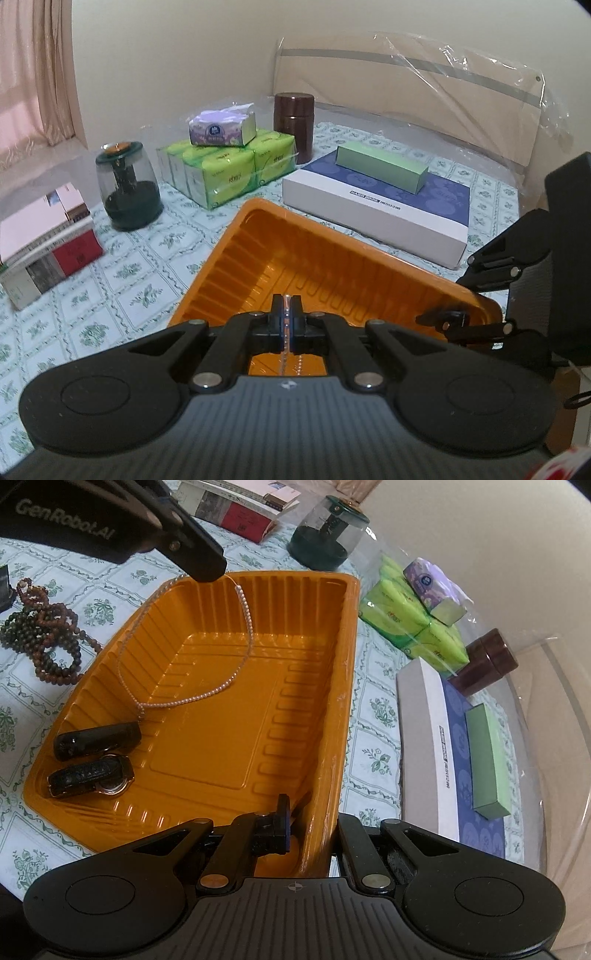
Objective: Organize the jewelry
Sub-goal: 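Lift the pearl necklace, lower it into the tray, open the left gripper, then move the left gripper back to the black watch in the pile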
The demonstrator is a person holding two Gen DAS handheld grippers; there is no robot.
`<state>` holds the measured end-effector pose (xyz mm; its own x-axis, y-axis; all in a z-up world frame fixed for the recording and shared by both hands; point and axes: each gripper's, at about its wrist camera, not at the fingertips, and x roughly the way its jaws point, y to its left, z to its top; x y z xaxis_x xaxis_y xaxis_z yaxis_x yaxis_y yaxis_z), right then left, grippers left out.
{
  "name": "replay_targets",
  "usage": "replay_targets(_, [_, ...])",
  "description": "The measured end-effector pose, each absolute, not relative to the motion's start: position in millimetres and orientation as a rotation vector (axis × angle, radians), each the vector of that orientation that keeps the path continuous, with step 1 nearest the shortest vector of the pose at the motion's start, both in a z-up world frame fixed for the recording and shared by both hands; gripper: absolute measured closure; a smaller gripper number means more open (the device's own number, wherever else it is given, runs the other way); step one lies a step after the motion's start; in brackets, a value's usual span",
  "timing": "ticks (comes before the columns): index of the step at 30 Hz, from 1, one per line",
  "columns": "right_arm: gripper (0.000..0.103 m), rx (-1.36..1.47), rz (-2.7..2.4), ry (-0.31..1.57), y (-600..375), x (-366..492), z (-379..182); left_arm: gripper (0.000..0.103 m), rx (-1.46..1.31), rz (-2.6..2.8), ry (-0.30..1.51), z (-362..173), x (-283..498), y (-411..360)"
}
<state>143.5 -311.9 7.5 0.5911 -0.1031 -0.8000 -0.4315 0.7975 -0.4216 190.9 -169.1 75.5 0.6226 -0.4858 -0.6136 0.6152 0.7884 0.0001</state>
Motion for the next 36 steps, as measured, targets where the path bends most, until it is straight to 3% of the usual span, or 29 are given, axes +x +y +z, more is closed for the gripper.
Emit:
replay_targets(18, [0.097, -0.640, 0.207, 0.932, -313, 143, 8, 0.096, 0.182, -0.673, 0.687, 65, 190, -169])
replay_targets(22, [0.097, -0.640, 0.206, 0.932, -313, 143, 8, 0.087, 0.166, -0.617, 0.670, 71, 185, -142])
replay_targets(29, [0.097, -0.639, 0.207, 0.930, -312, 141, 9, 0.082, 0.169, -0.446, 0.654, 76, 173, -68])
replay_targets(31, [0.097, -0.639, 0.207, 0.931, -312, 141, 10, 0.075, 0.165, -0.389, 0.652, 75, 168, -44])
replay_targets(36, [0.097, -0.638, 0.208, 0.932, -311, 140, 10, 0.073, 0.155, -0.236, 0.663, 65, 149, 18])
